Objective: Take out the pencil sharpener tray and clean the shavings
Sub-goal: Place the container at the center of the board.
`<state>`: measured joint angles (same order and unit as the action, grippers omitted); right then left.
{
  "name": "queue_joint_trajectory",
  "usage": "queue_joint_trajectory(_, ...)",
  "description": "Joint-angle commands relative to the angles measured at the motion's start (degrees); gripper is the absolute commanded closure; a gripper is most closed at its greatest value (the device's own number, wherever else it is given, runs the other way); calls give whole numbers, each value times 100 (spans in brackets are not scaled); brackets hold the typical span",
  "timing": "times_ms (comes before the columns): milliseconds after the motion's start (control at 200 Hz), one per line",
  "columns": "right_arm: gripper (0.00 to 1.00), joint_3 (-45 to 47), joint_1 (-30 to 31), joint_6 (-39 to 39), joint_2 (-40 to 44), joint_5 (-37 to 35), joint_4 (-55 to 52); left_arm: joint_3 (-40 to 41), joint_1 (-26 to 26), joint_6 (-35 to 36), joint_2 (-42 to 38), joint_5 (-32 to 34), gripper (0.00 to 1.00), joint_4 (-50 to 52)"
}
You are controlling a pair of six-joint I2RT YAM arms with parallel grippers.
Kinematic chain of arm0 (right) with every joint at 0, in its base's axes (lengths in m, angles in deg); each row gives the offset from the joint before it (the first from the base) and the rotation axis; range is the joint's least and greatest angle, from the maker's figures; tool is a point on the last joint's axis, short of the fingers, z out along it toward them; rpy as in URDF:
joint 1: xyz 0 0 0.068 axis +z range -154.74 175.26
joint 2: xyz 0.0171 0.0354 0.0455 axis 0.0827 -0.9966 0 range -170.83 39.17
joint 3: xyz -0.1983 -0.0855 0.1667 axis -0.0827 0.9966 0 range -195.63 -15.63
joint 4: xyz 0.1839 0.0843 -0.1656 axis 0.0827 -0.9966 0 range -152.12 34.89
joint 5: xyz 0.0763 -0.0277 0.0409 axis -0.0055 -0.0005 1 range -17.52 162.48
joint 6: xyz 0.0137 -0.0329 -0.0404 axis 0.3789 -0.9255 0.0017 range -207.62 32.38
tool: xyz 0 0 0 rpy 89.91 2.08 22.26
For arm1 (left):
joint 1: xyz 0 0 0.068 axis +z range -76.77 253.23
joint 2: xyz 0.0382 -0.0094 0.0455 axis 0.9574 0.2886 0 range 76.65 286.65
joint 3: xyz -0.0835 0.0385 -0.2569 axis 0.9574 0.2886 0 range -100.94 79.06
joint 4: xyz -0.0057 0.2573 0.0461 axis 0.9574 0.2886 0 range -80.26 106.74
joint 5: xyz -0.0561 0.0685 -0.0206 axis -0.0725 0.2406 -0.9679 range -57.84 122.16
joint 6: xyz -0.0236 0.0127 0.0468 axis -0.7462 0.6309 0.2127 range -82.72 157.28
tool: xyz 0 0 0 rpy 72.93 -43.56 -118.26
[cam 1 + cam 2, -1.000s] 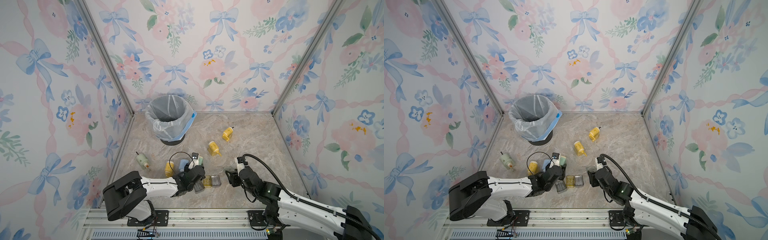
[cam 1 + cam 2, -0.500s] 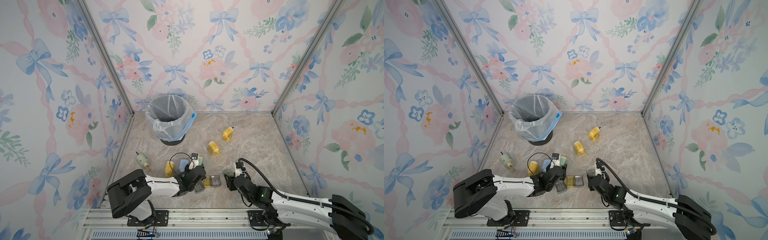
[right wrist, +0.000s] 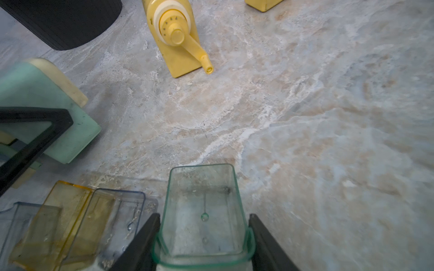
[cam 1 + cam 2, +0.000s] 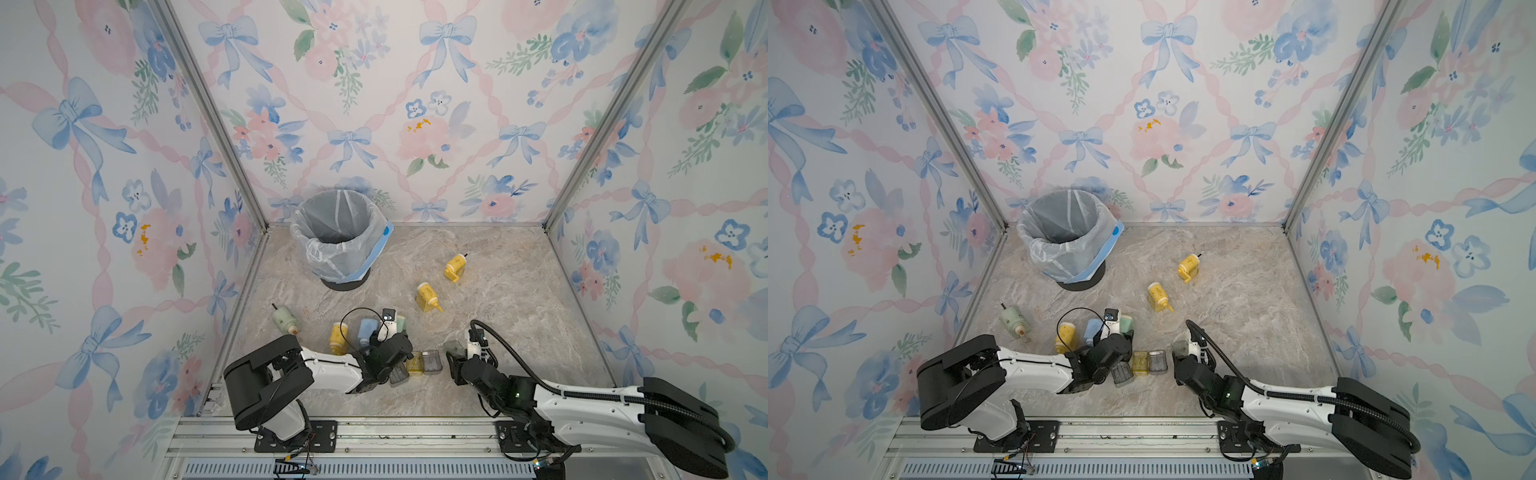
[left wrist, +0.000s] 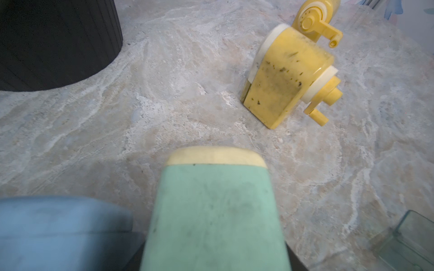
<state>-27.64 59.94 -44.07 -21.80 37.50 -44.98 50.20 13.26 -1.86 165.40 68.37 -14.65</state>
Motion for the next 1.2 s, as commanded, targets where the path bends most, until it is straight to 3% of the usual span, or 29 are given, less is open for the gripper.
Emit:
queue_joint_trajectory(0, 44, -90, 126, 169, -137, -140, 77, 52, -20, -100, 79, 150, 100, -233)
queue_joint_trajectory(320, 32, -276, 345, 240, -166, -184, -200, 103, -17, -137, 84, 176, 100, -270)
queue_joint_trajectory(580, 29, -395, 357, 221, 460, -321, -698, 175, -21, -193, 86, 194, 100, -278)
queue_joint_trajectory(725, 27, -494, 346, 123, 820, -443, -1015, 188, -20, -216, 59, 176, 90, -280)
queue_joint_trajectory(800, 27, -530, 326, 101, 930, -489, -1147, 160, -23, -202, 102, 168, 80, -285)
queue_joint_trajectory(1195, 27, -574, 299, 122, 1127, -532, -1337, 128, -31, -191, 184, 168, 60, -286)
